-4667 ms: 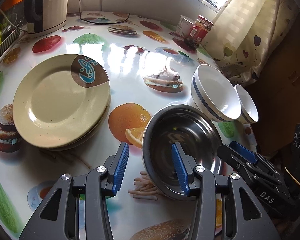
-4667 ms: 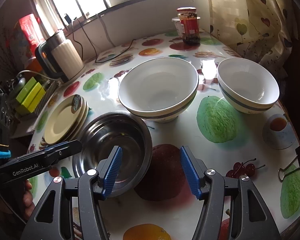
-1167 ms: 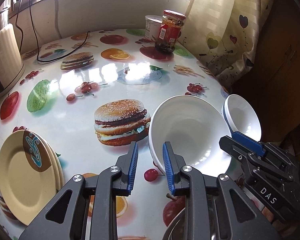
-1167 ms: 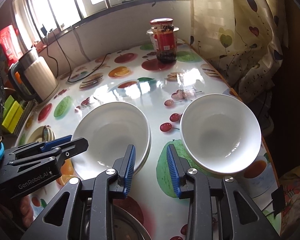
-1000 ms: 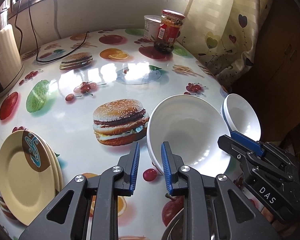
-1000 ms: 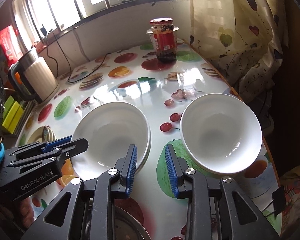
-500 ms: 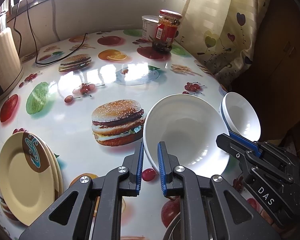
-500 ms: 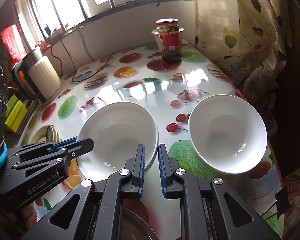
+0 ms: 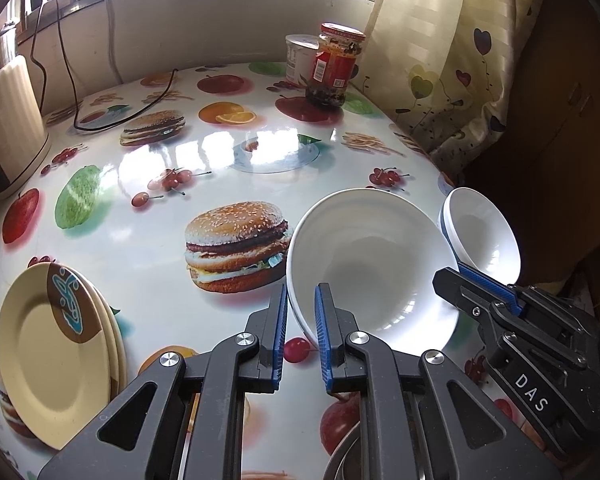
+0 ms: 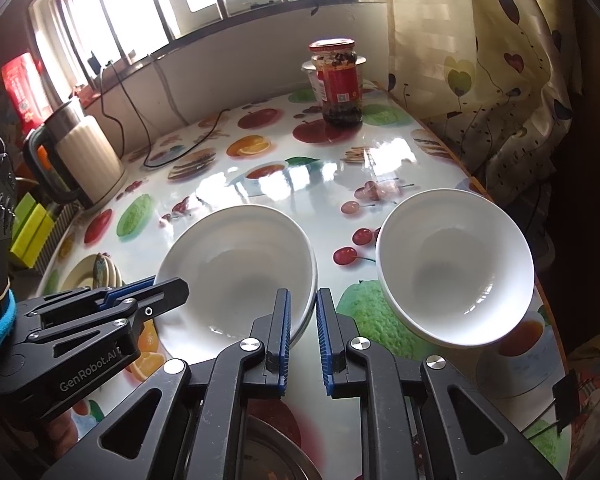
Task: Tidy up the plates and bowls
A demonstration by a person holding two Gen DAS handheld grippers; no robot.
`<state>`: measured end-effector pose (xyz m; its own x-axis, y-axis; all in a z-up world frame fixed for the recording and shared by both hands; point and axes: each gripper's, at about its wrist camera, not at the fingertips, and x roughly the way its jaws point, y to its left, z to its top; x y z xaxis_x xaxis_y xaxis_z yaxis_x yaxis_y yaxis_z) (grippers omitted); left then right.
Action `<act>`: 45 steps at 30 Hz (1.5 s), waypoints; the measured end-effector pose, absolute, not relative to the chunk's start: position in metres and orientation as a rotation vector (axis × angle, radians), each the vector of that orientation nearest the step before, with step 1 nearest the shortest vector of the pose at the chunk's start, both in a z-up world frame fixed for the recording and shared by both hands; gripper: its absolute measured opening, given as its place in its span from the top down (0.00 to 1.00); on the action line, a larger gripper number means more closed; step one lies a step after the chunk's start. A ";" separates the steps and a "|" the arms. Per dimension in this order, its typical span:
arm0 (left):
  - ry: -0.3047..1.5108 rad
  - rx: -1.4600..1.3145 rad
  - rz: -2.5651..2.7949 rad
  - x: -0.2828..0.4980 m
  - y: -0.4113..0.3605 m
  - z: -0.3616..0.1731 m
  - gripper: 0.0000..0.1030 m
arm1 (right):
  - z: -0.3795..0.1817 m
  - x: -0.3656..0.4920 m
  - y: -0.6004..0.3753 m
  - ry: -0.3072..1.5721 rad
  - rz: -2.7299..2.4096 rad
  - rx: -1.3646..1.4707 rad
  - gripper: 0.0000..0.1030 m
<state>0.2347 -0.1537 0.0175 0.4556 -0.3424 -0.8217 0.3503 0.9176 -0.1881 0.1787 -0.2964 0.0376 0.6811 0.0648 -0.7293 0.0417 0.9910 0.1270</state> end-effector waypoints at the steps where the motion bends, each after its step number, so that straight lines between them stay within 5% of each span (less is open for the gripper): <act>1: 1.007 0.010 -0.428 0.234 -0.154 0.019 0.86 | 0.038 0.178 -0.296 0.820 0.010 0.138 0.87; 45: 0.985 -0.013 -0.503 0.127 -0.136 0.043 0.86 | 0.068 0.058 -0.278 0.739 0.004 0.153 0.87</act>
